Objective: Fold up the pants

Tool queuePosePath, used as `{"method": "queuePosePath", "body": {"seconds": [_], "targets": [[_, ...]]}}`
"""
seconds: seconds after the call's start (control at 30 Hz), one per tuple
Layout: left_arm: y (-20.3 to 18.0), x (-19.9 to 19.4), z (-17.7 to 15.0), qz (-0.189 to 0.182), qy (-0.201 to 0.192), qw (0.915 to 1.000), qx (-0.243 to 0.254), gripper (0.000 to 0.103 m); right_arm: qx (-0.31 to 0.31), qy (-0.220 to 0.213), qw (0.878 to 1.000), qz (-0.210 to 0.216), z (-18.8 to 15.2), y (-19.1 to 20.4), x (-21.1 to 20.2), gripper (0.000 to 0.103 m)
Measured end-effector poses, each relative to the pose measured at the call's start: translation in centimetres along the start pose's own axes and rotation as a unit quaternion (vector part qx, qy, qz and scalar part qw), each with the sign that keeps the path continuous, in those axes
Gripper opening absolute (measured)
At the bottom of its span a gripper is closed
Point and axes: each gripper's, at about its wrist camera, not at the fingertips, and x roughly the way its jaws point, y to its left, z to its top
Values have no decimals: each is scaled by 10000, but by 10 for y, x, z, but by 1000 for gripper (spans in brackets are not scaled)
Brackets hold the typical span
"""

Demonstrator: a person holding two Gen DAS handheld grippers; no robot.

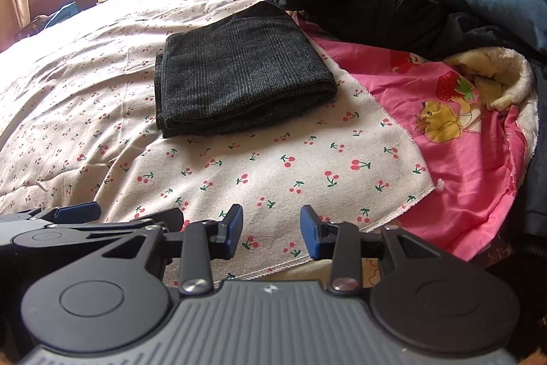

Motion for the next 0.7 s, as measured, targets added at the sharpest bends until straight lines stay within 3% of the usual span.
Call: {"method": "queuePosePath", "body": {"seconds": [0.7], "targets": [[1, -1, 0, -91, -3, 10000, -9, 103, -6, -9, 10000, -18, -2, 1, -2, 38]]}}
